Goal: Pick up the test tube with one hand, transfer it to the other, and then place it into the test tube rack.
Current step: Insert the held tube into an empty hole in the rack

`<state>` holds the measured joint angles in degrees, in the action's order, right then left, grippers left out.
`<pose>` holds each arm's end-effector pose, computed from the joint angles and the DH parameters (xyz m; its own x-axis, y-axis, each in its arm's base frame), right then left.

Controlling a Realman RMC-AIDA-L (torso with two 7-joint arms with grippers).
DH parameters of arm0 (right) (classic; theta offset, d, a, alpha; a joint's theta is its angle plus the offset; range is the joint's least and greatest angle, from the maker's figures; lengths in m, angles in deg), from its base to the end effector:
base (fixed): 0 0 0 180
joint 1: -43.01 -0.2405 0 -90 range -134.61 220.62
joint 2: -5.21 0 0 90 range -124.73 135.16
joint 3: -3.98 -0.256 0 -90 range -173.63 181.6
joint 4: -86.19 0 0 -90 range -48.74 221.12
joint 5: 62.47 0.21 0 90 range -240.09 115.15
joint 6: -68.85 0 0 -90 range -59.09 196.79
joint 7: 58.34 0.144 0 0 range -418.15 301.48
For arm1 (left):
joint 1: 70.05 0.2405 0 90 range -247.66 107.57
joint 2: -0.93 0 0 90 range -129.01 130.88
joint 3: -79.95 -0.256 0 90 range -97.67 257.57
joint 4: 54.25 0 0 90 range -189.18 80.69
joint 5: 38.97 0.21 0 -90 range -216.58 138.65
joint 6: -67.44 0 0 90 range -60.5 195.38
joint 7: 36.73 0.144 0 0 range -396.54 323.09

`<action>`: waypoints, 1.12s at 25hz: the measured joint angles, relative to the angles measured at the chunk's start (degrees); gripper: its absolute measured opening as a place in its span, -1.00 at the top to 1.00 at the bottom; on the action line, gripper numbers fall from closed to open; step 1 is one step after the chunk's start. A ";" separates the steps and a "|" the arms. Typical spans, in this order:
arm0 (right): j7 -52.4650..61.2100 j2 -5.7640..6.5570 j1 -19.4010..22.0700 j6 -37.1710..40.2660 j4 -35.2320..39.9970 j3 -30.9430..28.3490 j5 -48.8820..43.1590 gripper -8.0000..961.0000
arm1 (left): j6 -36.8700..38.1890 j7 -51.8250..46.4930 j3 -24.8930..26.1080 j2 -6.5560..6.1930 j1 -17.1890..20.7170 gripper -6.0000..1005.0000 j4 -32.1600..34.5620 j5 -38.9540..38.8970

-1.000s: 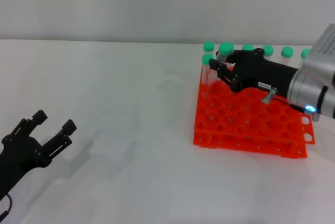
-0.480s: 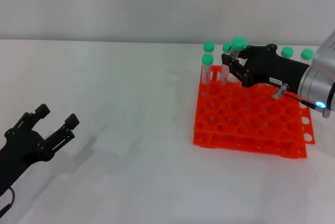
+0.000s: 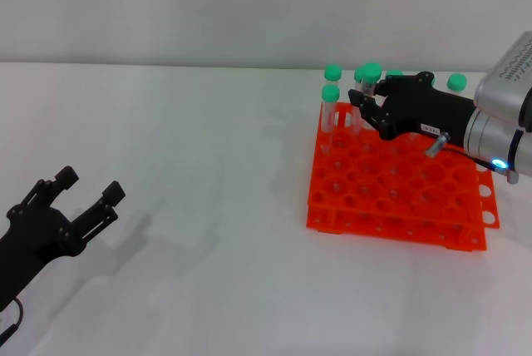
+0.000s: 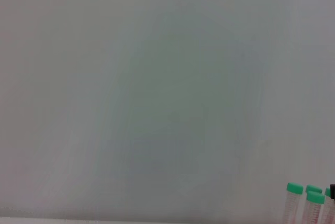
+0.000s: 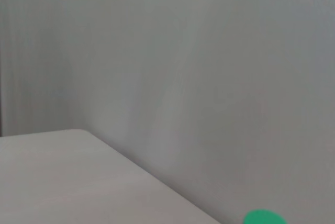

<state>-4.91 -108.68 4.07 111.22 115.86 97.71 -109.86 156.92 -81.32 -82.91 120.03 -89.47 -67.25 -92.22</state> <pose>0.1965 0.4270 -0.0392 0.8726 -0.0494 -0.4859 -0.3570 -0.7435 -0.5655 -0.3560 0.2538 0.0057 0.5470 0.1180 0.8288 0.7652 -0.4721 -0.4378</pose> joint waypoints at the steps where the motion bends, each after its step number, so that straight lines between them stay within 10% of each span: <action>1: 0.10 -0.01 -0.07 -0.17 -0.03 0.04 -0.22 0.56 | -0.02 0.00 0.00 0.00 0.00 -0.78 0.00 -0.01; 28: 3.08 -1.21 -3.24 -4.03 -2.16 -0.12 -4.99 0.52 | -1.34 0.04 0.00 -0.09 -0.61 -0.78 0.00 0.17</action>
<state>-1.83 -109.89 0.82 107.19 113.71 97.59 -114.85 155.58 -81.28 -82.90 119.93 -90.09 -67.25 -92.05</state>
